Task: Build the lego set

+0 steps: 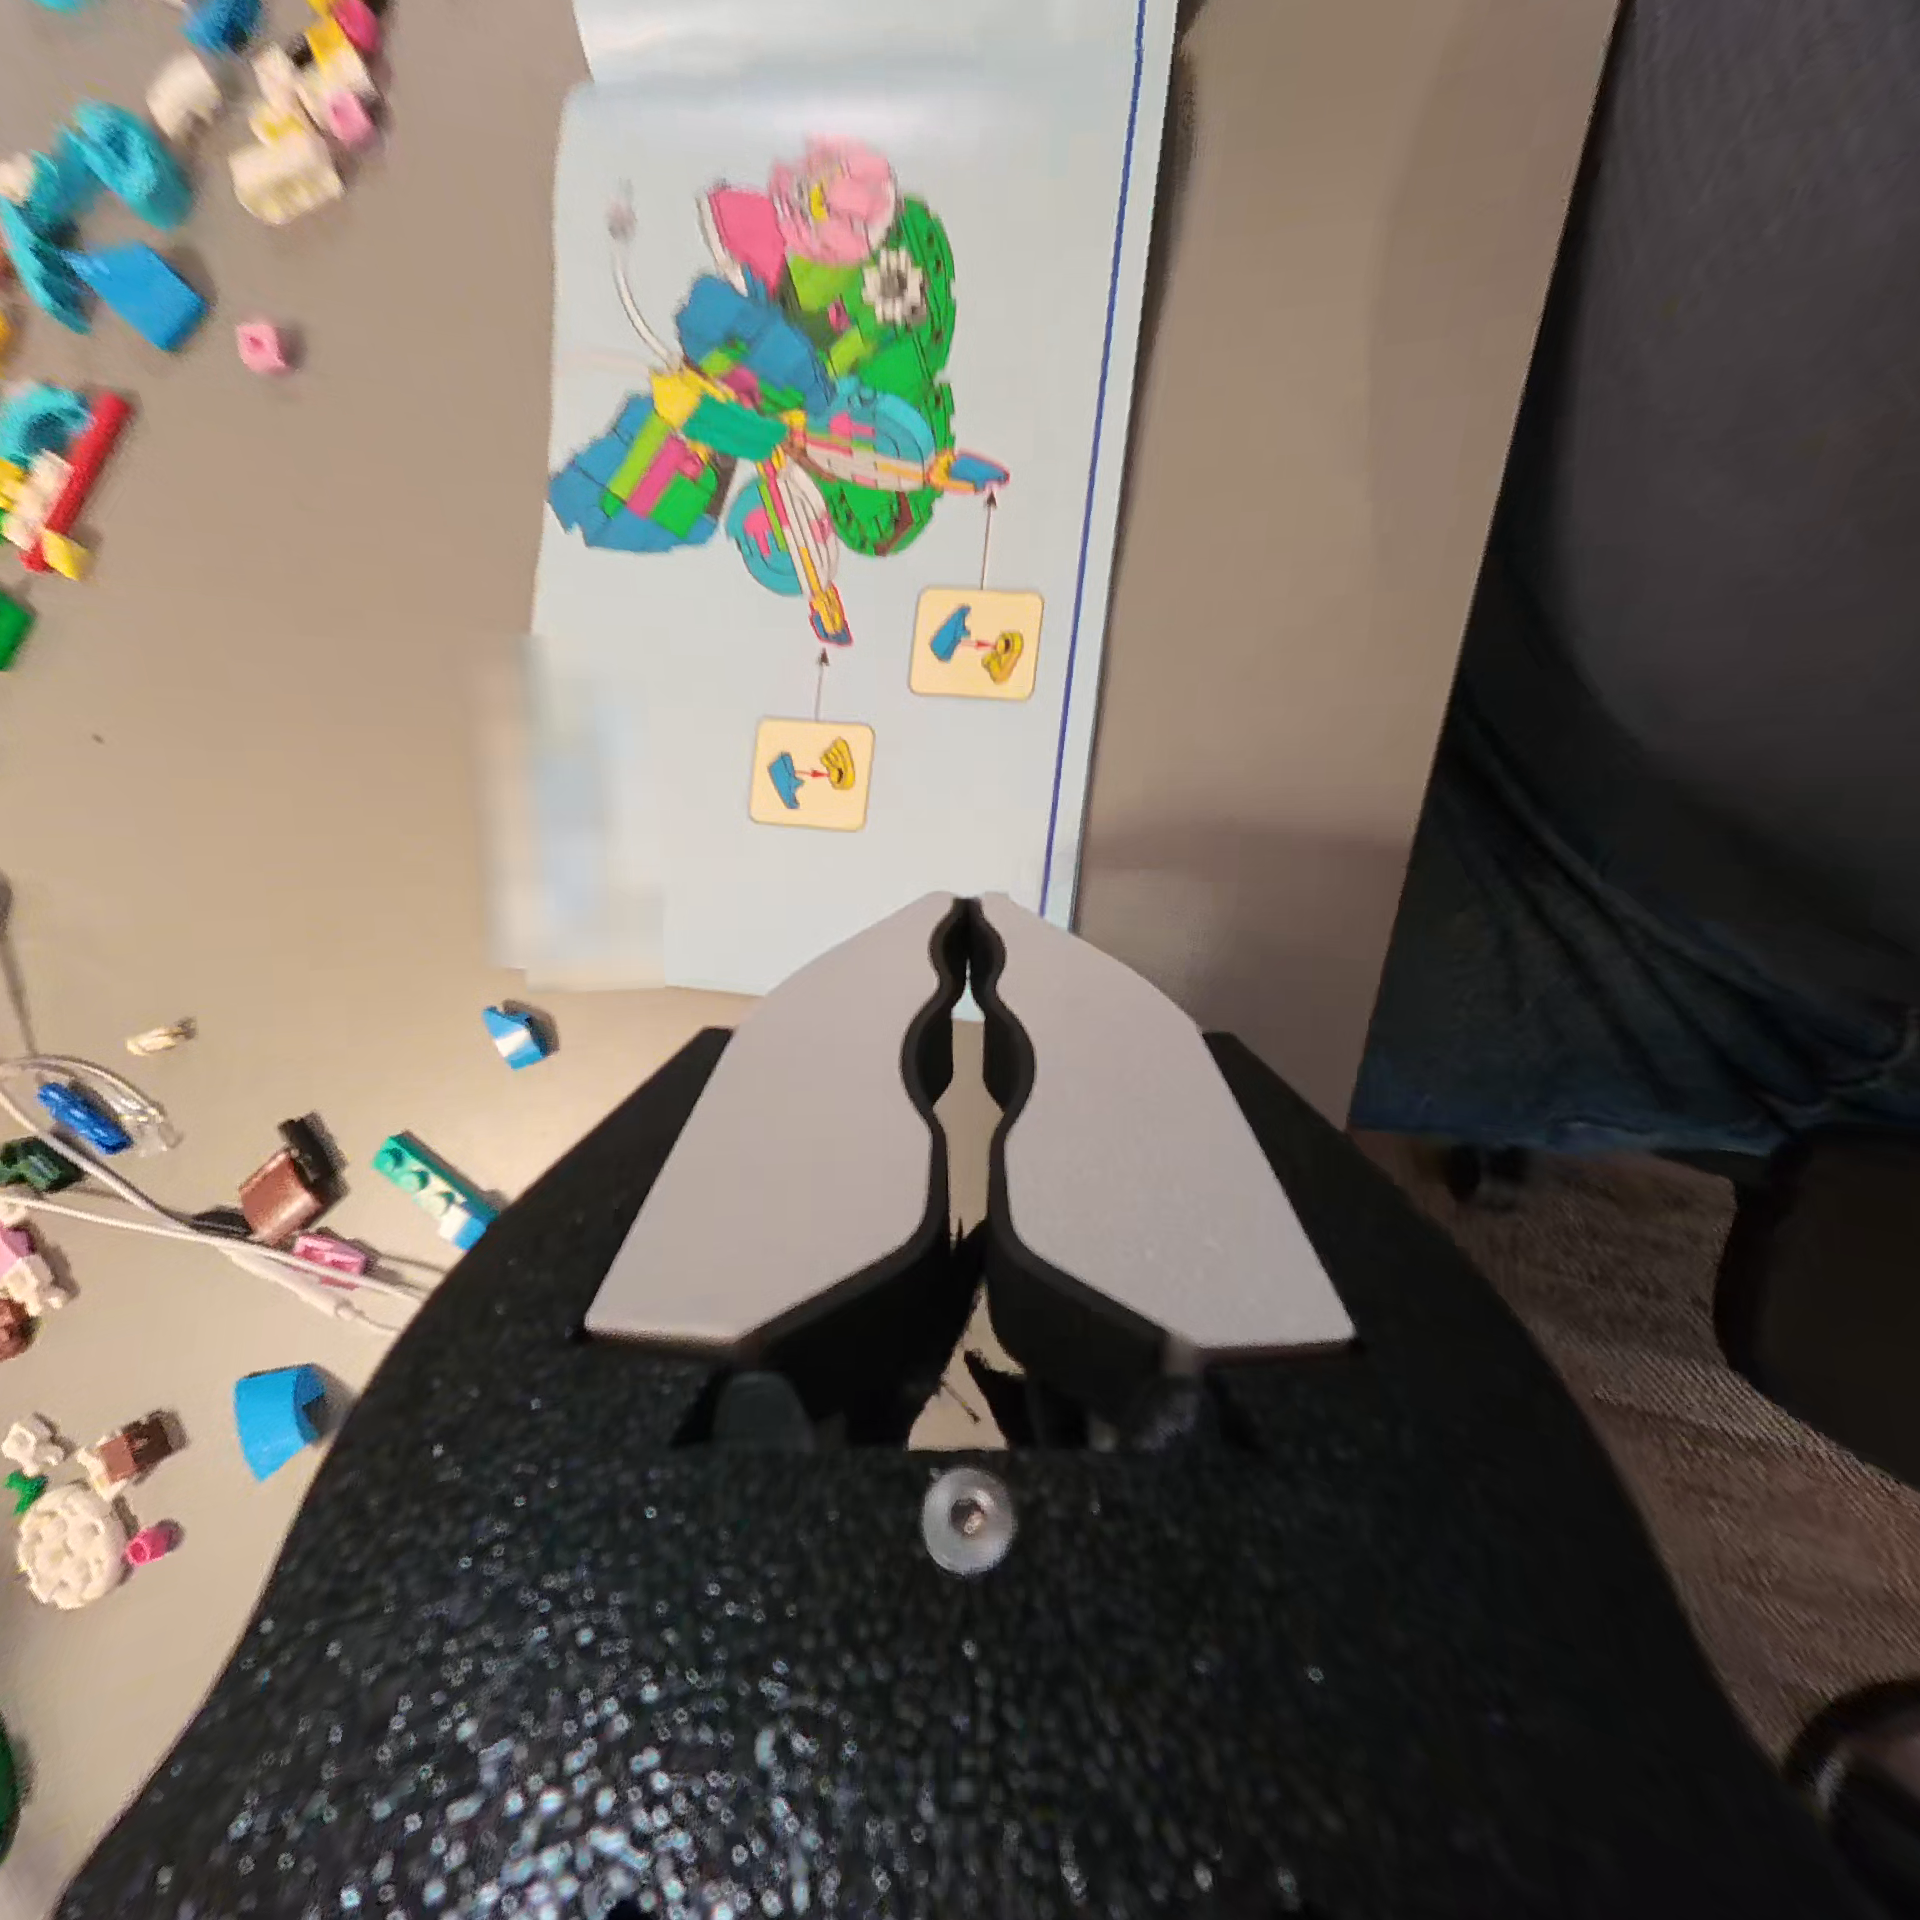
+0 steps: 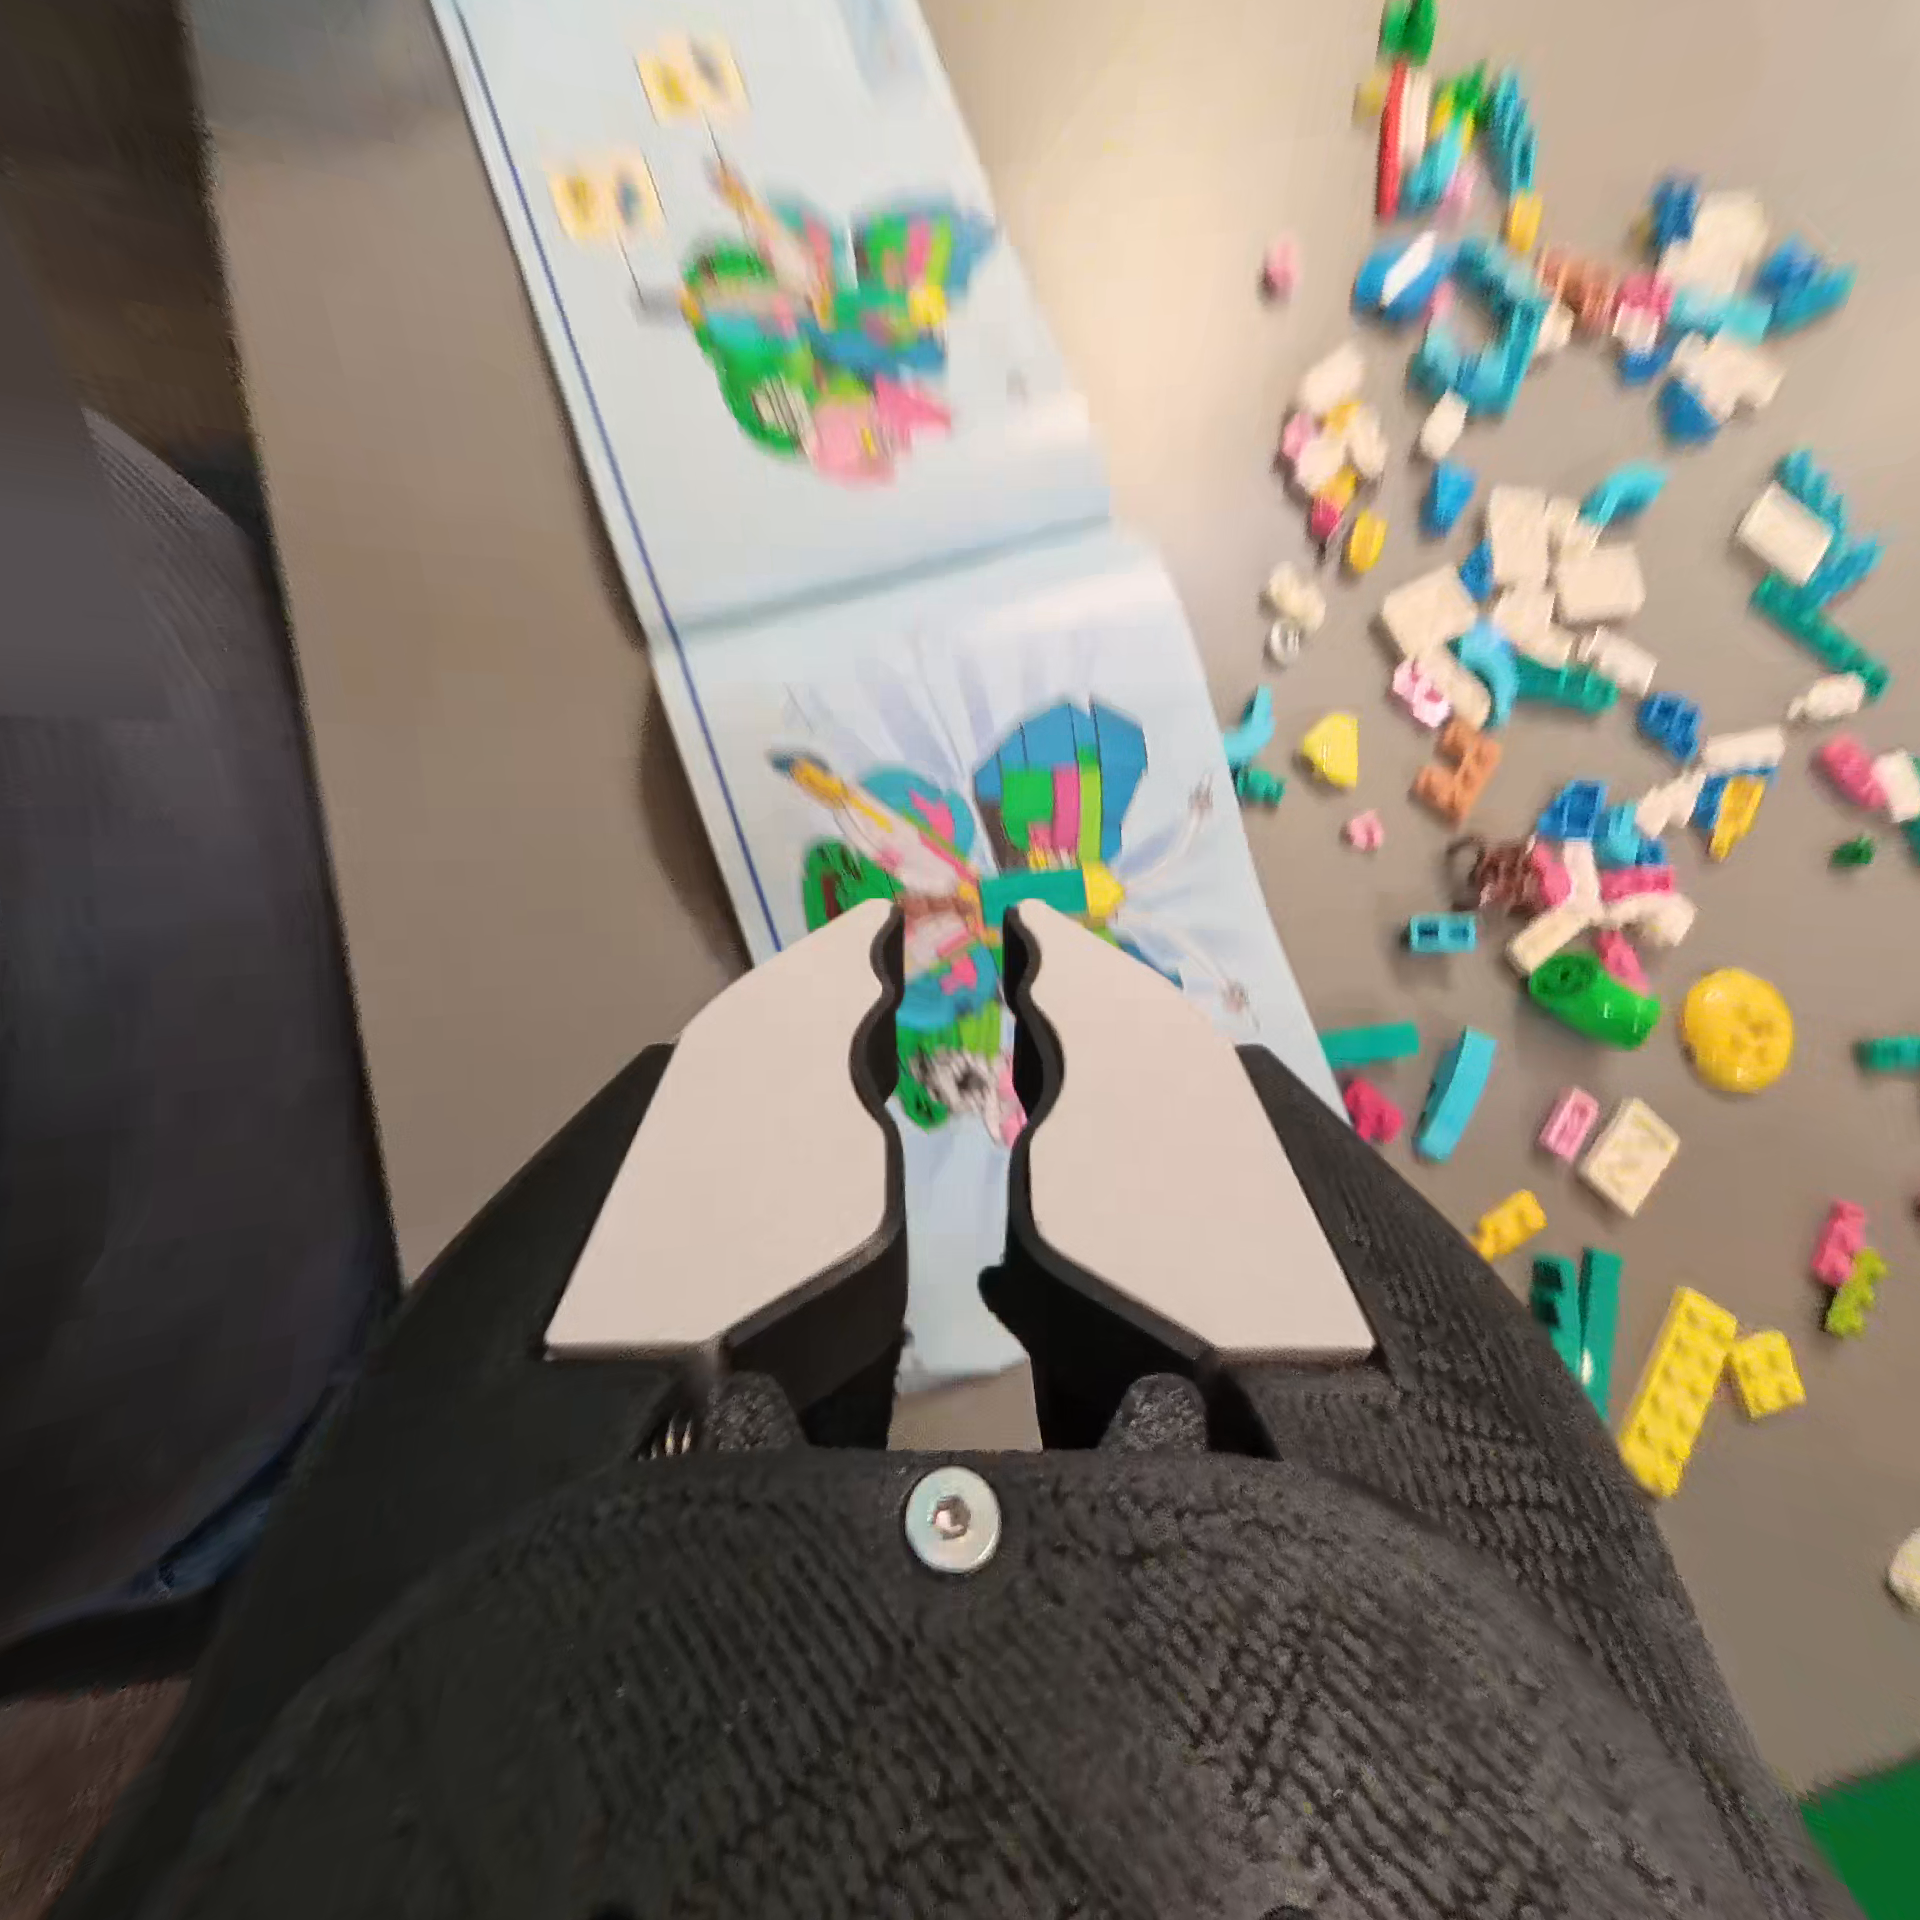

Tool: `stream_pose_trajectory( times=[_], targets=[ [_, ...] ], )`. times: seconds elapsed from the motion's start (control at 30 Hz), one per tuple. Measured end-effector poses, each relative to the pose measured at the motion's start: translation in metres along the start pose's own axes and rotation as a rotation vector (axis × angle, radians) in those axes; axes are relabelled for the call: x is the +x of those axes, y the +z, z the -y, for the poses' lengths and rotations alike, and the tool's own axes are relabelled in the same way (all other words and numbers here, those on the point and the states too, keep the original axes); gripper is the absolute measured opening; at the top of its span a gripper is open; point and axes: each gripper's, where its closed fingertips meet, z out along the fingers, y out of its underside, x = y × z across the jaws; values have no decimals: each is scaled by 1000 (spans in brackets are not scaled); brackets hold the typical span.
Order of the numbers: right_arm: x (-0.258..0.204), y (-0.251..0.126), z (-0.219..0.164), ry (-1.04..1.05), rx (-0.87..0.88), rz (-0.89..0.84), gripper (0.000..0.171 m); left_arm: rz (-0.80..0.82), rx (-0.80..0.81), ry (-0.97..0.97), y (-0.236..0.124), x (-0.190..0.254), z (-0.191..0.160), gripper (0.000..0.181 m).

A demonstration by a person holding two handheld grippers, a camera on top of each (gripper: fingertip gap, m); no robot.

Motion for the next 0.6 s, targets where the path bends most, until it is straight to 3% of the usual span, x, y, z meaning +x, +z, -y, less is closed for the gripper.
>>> stream_pose_trajectory(
  times=[0.03,0.23,0.27,0.3,0.6],
  targets=[
    [-5,-1,12,-14,35,5,17,9,26,3,-4,-1,4,0],
    [-55,31,63,-109,152,156,20,44,28,34,-6,1,-5,0],
    [-64,41,71,-128,165,190,23,18,11,45,-3,5,-9,21],
    [-70,52,77,-154,170,200,26,1,7,50,-1,7,-11,23],
    [-92,122,94,-170,43,332,36,-57,9,85,5,7,-21,20]
  ],
)
